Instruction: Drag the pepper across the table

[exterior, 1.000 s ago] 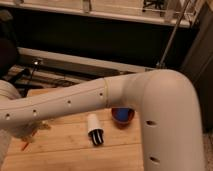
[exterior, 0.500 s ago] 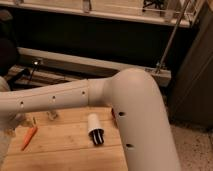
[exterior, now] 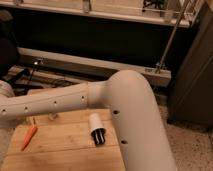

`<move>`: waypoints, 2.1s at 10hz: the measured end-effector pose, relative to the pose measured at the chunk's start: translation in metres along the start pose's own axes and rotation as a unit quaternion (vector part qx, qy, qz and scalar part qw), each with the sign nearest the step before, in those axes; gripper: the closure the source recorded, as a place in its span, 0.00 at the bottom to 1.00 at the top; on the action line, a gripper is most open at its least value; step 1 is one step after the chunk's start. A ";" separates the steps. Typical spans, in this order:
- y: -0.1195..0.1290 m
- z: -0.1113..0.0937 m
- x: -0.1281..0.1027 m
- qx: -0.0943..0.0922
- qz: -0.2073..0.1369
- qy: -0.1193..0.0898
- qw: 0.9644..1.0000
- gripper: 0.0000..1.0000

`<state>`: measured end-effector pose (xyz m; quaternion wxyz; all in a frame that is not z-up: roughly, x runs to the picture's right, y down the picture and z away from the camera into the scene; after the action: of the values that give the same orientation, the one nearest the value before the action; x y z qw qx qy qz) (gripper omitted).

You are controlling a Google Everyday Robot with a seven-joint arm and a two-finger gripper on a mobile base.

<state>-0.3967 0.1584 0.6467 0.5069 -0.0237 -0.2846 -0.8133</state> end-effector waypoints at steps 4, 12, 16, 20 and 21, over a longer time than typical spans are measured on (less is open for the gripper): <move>-0.001 0.002 0.002 0.003 0.001 0.004 1.000 0.47; -0.001 0.029 -0.002 0.043 0.145 0.002 0.988 0.47; 0.011 0.059 0.003 0.045 0.213 0.016 0.976 0.47; 0.003 0.084 0.021 0.013 0.200 -0.004 0.980 0.47; 0.001 0.091 0.027 0.011 0.199 -0.013 0.980 0.47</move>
<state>-0.4319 0.1803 0.7324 0.6549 -0.0845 -0.2900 -0.6927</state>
